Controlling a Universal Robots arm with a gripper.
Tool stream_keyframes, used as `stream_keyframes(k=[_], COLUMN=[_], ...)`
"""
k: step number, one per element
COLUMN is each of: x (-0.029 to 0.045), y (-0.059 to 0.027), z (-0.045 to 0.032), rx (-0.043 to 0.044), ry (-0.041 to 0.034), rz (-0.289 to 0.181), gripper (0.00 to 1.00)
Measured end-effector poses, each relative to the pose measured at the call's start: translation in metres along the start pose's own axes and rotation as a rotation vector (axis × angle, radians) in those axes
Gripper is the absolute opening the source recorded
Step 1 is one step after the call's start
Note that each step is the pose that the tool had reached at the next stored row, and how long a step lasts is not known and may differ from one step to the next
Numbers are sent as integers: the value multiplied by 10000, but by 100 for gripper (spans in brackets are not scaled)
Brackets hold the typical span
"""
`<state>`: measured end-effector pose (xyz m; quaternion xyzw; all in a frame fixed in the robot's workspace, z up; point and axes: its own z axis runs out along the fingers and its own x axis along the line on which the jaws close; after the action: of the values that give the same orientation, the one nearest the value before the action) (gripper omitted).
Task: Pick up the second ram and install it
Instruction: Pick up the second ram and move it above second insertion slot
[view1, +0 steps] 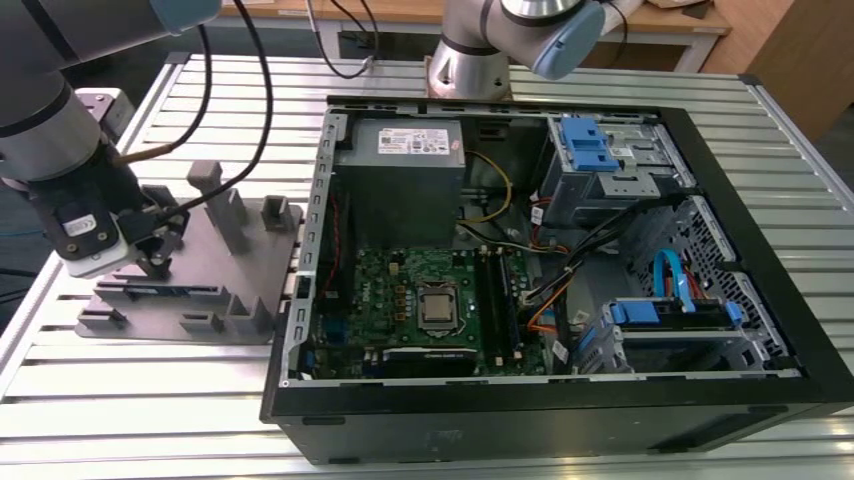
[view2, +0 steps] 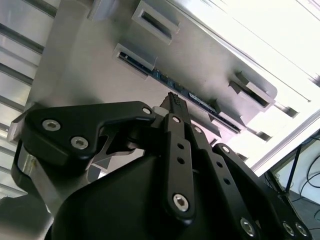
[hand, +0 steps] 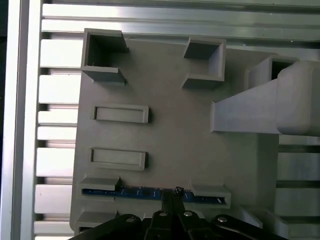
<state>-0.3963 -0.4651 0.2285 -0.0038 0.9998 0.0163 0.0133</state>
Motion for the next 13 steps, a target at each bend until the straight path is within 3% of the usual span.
stream_keyframes(k=[13], x=[0], y=[0], z=[0], rx=[-44], ry=[54], rz=[-1645], gripper=[11])
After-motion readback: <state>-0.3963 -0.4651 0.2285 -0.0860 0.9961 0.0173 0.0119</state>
